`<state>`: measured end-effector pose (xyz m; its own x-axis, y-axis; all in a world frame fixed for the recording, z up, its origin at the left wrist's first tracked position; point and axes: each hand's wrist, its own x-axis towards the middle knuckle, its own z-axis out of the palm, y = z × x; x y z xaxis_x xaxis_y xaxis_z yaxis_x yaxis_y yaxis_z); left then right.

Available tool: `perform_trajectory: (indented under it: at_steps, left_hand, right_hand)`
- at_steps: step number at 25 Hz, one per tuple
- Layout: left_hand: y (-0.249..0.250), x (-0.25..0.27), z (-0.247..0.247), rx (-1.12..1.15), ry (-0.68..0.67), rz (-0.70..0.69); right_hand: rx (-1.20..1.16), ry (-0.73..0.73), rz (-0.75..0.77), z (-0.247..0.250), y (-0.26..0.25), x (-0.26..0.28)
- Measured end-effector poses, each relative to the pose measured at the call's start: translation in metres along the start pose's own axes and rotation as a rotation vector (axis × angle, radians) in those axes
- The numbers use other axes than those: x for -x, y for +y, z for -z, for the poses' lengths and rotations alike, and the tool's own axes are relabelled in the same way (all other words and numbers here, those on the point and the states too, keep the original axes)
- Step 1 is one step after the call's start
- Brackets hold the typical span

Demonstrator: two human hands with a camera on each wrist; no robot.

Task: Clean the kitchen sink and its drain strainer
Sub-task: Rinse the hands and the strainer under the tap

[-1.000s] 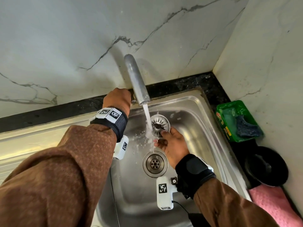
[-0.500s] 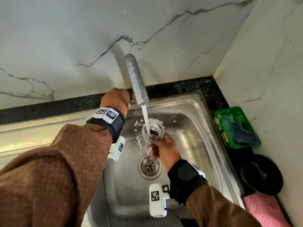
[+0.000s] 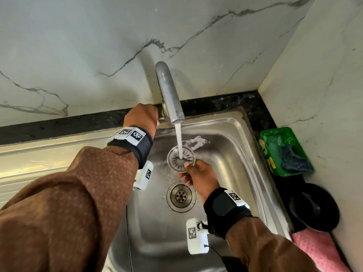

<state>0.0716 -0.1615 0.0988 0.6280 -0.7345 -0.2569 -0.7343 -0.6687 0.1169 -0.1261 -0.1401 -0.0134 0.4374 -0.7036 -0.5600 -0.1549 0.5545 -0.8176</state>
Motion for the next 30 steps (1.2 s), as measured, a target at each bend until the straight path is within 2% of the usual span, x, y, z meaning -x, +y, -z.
perform_trajectory:
  at_steps: [4,8,13,17,21,25,27,30]
  left_hand:
    - [-0.003,-0.001,0.001,0.08,-0.008,0.014]
    - [-0.018,-0.002,-0.007,0.354,-0.067,-0.014]
    - [-0.024,0.002,-0.012,0.433,-0.088,-0.041]
    - [-0.02,0.006,-0.006,0.367,-0.076,-0.009]
    - [-0.005,0.007,0.013,0.278,0.053,0.003]
    - [0.013,0.004,0.02,0.13,0.081,-0.033]
    - [0.019,0.0,0.014,0.152,0.088,-0.078]
    - [0.015,-0.004,0.01,0.265,0.152,-0.074]
  right_hand:
    - [-0.065,0.013,-0.007,0.002,-0.002,0.001]
    - [0.116,0.012,-0.025,0.005,-0.003,0.0]
    - [0.07,0.0,-0.038,0.005,-0.008,0.004]
    - [0.041,-0.007,-0.04,0.002,-0.008,0.006]
    - [0.054,-0.026,-0.02,0.0,-0.012,0.01]
    - [0.047,-0.05,-0.005,-0.001,-0.02,0.014]
    - [0.024,-0.049,0.016,-0.001,-0.024,0.016]
    - [0.034,-0.039,0.047,0.0,-0.03,0.018]
